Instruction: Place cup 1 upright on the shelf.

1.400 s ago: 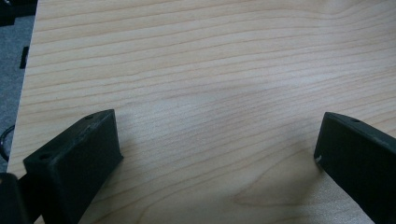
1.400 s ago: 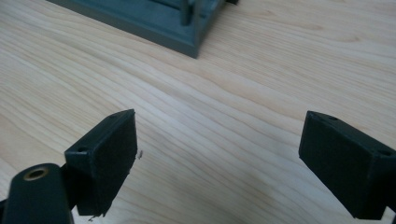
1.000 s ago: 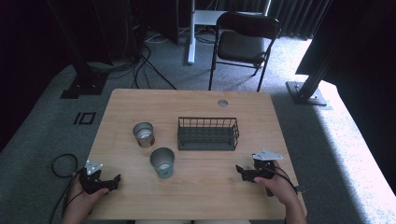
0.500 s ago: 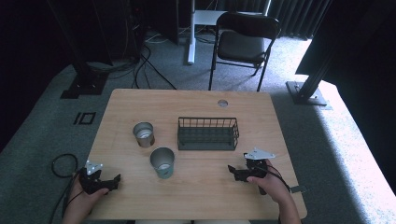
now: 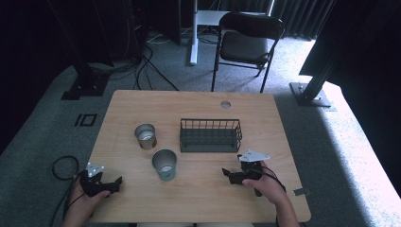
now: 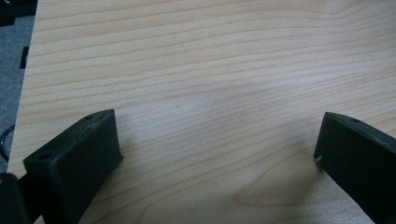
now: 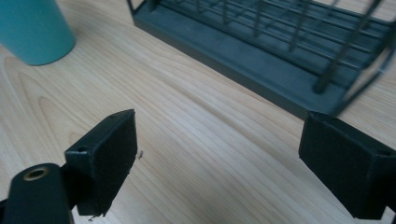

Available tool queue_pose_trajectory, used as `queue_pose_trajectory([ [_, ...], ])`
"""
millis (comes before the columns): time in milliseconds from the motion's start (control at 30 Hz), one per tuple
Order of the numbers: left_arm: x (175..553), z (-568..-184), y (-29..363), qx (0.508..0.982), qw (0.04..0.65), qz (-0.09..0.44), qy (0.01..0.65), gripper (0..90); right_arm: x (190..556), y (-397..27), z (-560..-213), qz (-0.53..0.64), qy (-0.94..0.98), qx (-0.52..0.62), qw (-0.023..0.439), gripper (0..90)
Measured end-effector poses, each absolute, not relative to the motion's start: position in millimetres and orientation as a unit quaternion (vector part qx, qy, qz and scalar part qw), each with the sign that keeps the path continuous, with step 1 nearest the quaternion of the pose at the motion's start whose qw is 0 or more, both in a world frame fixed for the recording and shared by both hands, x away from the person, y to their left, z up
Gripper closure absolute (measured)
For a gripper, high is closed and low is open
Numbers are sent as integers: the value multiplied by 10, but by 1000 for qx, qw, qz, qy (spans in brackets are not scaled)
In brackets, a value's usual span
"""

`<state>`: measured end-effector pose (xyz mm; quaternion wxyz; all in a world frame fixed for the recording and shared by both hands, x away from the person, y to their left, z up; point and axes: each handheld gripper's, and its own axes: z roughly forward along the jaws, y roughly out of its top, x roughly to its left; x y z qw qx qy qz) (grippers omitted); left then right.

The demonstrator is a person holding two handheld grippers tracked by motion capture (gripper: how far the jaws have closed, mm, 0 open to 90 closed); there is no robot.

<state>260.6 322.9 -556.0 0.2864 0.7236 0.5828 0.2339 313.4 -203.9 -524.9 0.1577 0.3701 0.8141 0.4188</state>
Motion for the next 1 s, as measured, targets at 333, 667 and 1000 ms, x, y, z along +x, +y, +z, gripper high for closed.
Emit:
queue_pose_trajectory([
  [333, 2606, -5560, 3229, 724, 286, 234, 583, 8, 3133, -1822, -5228, 431, 823, 342, 143, 113],
  [667, 2605, -5560, 3229, 724, 286, 234, 583, 8, 3128, -1639, -5197, 443, 828, 319, 130, 113],
  [1000, 2606, -5560, 3229, 724, 286, 234, 583, 8, 3110, -1433, -5195, 450, 836, 292, 117, 113],
])
